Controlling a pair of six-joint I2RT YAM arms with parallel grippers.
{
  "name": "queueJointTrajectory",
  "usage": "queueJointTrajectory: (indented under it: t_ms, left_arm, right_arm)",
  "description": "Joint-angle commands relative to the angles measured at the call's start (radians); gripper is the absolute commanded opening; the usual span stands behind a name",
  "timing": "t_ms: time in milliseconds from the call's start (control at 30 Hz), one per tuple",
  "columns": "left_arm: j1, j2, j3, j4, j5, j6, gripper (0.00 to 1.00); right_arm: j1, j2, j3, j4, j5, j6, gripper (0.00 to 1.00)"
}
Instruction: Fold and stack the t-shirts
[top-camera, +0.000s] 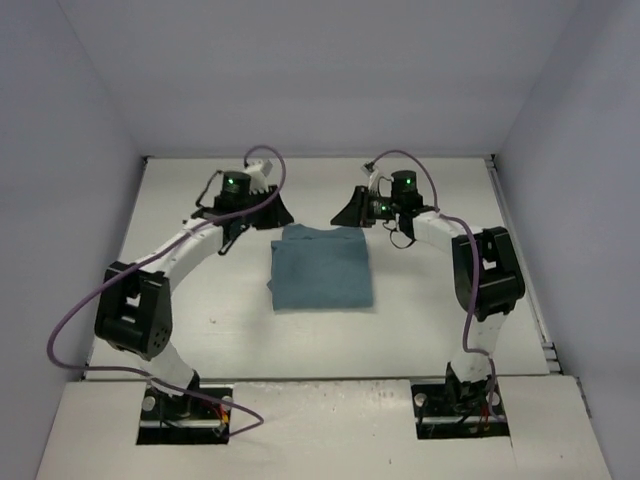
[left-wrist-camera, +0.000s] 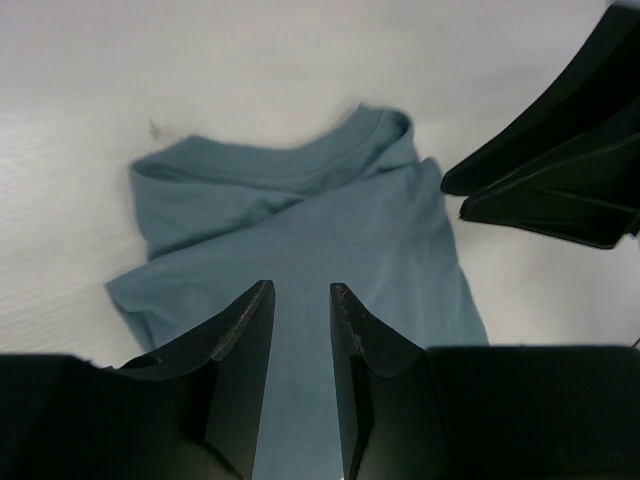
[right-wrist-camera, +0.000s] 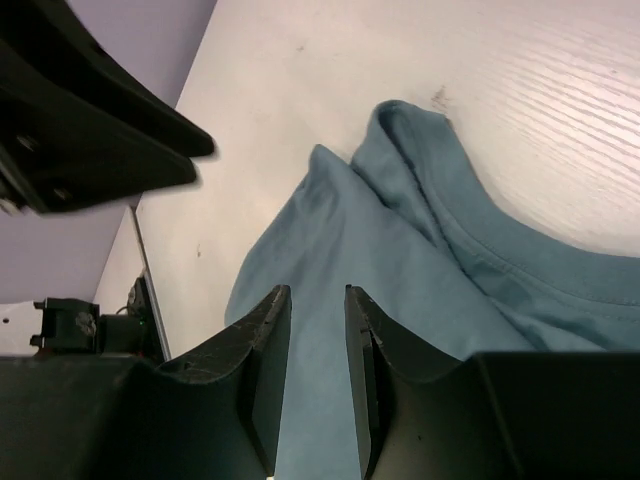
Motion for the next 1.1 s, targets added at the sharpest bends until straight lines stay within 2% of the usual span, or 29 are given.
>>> queueJointTrajectory:
  t_ms: [0, 233, 433, 667, 833, 900, 967, 1067]
  left_arm:
    - [-0.018, 0.142, 0.026, 0.112, 0.03, -0.056, 0.26]
    - [-0.036, 0.271, 0.058, 0.124, 0.047, -0.039, 0.26]
    - [-0.01, 0.29, -0.003, 0.163, 0.045, -0.009, 0.26]
    - [0.052, 0.284, -0.071, 0.186, 0.077, 0.008, 0.26]
    - [0.066, 0.227, -0.063, 0.184, 0.096, 0.019, 0.26]
    - [0.066, 0.153, -0.053, 0.164, 0.099, 0.021, 0.27]
    - [0.056, 0.046, -0.043, 0.1, 0.082, 0.028, 0.33]
    - [0.032, -0.086, -0.069, 0.004, 0.064, 0.039, 0.34]
  right_arm:
    - [-0.012, 0.076, 0.034, 0.062, 0.003, 0.036, 0.26]
    - [-0.014, 0.183, -0.024, 0.174, -0.032, 0.051, 0.25]
    - [-0.055, 0.243, -0.106, 0.348, -0.073, 0.117, 0.25]
    - [-0.122, 0.269, -0.141, 0.359, -0.099, 0.106, 0.25]
    - [-0.128, 0.178, -0.127, 0.356, -0.106, 0.124, 0.26]
    - [-0.125, 0.118, -0.114, 0.354, -0.091, 0.141, 0.27]
    - [-0.121, 0.003, -0.109, 0.327, -0.087, 0.162, 0.28]
    - [-0.103, -0.108, -0.131, 0.243, -0.083, 0.136, 0.28]
